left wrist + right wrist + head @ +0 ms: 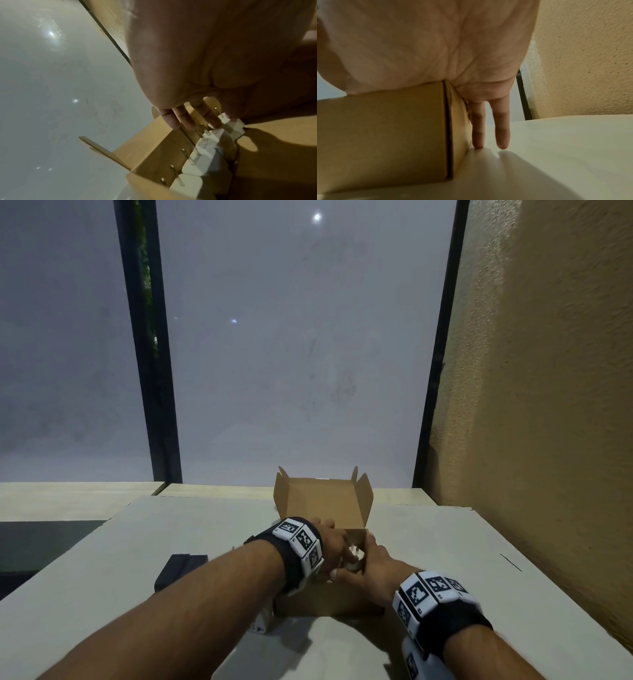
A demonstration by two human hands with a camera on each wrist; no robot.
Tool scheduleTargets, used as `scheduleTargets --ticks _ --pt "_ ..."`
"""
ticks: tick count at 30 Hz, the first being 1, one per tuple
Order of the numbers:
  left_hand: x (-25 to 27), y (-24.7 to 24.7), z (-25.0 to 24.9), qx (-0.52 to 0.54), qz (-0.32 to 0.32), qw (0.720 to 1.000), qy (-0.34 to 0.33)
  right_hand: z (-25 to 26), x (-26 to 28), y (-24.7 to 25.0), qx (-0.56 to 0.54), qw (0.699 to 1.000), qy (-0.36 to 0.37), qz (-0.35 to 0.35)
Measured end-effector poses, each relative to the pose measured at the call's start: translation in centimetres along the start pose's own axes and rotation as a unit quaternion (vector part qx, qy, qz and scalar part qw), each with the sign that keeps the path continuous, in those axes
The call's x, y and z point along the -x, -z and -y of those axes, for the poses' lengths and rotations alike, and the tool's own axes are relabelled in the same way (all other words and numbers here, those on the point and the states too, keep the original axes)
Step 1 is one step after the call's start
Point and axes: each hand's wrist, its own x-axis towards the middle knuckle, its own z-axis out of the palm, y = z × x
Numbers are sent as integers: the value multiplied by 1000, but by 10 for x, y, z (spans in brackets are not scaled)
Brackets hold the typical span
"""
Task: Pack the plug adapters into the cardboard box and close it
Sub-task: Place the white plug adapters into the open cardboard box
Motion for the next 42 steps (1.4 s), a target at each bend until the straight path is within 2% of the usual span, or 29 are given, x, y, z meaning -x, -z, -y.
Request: scheduleTargets --ticks 5,12,23,28,32,37,42 --pt "0 -8 0 9 -45 999 2 0 -1 0 10 1000 -2 0" --pt "-4 -11 5 2 -24 1000 -2 -6 -10 -5 -22 1000 9 -5" --pt "-5 -20 -3 -53 -60 997 17 -6 -8 -3 -16 1000 3 0" --pt "3 -9 0 12 -78 997 20 -5 -7 -3 -18 1000 8 0" --pt "26 6 10 92 -126 988 8 -4 -3 -1 -10 1000 29 -2" --pt "80 9 44 150 -139 979 4 -6 -8 -3 -20 999 47 -18" --pt "128 -25 86 192 -88 973 89 -11 -16 -4 -36 997 63 -12"
